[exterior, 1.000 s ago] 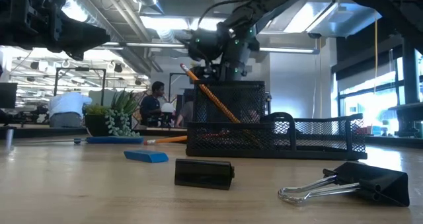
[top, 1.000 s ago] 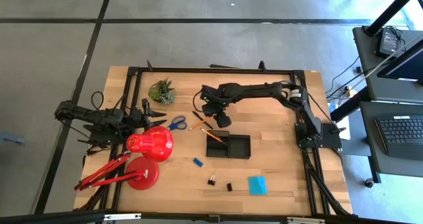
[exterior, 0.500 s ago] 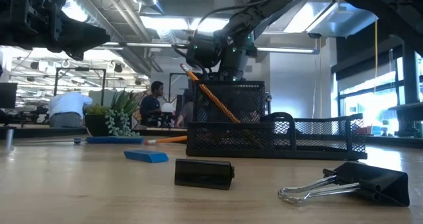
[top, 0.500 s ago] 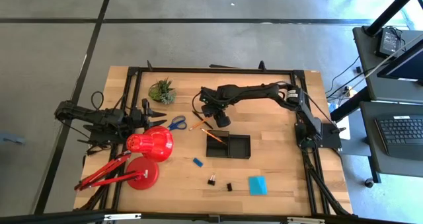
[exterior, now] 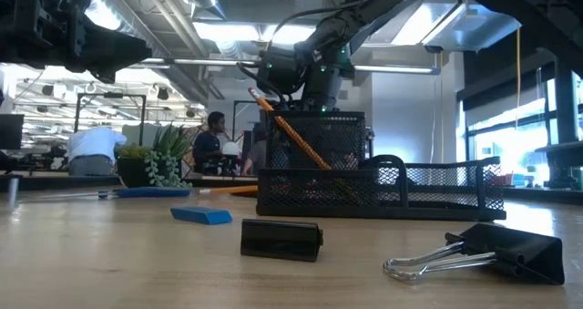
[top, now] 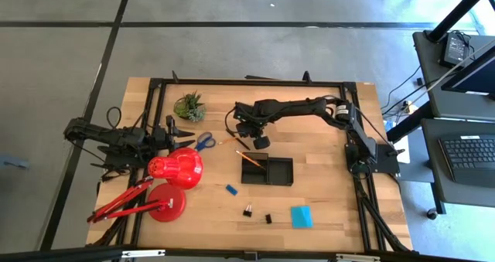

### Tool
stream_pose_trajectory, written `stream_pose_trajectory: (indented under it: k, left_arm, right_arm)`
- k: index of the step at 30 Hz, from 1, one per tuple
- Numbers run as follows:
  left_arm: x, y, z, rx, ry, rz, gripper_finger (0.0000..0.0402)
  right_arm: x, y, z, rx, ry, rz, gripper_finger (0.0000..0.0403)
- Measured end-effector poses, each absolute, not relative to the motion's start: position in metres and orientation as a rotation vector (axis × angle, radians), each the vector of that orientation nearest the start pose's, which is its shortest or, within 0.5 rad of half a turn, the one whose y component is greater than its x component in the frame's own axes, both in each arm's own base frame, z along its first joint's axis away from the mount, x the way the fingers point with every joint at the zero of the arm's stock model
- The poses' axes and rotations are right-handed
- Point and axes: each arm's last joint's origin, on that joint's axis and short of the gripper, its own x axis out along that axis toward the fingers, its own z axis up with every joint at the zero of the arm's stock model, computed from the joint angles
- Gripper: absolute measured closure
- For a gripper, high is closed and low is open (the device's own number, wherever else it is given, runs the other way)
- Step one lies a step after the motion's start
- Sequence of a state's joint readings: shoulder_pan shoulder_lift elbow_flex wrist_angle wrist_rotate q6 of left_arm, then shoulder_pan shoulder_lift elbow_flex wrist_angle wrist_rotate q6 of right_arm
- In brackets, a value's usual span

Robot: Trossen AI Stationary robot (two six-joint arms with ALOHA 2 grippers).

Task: Pick and place office supplies into organizer
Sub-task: Put the orange pencil into the black desk organizer

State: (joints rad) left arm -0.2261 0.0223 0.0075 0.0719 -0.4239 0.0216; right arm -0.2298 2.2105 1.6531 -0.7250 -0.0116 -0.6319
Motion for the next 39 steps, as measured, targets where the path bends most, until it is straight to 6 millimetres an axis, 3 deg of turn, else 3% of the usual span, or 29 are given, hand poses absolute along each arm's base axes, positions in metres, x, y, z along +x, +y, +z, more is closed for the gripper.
stream_pose_trajectory:
  k: [13, 19, 25, 31, 39]
  left_arm:
    - [0.096, -0.010, 0.171, 0.003, -0.052, 0.199, 0.0290]
    - [0.096, -0.010, 0.171, 0.024, -0.046, 0.203, 0.0290]
    - [0.098, -0.010, 0.169, 0.049, -0.021, 0.207, 0.0274]
    - [0.101, -0.011, 0.164, 0.033, 0.029, 0.211, 0.0243]
    - [0.107, -0.011, 0.165, 0.023, 0.036, 0.256, 0.0223]
  right_arm:
    - [0.426, -0.099, 0.155, -0.306, 1.321, 0.178, 0.0374]
    - [0.429, -0.100, 0.188, -0.307, 1.266, 0.147, 0.0375]
    - [0.426, -0.101, 0.236, -0.321, 1.229, 0.065, 0.0374]
    - [0.417, -0.087, 0.275, -0.262, 1.210, 0.026, 0.0374]
    - [0.425, -0.049, 0.285, -0.250, 1.123, 0.043, 0.0374]
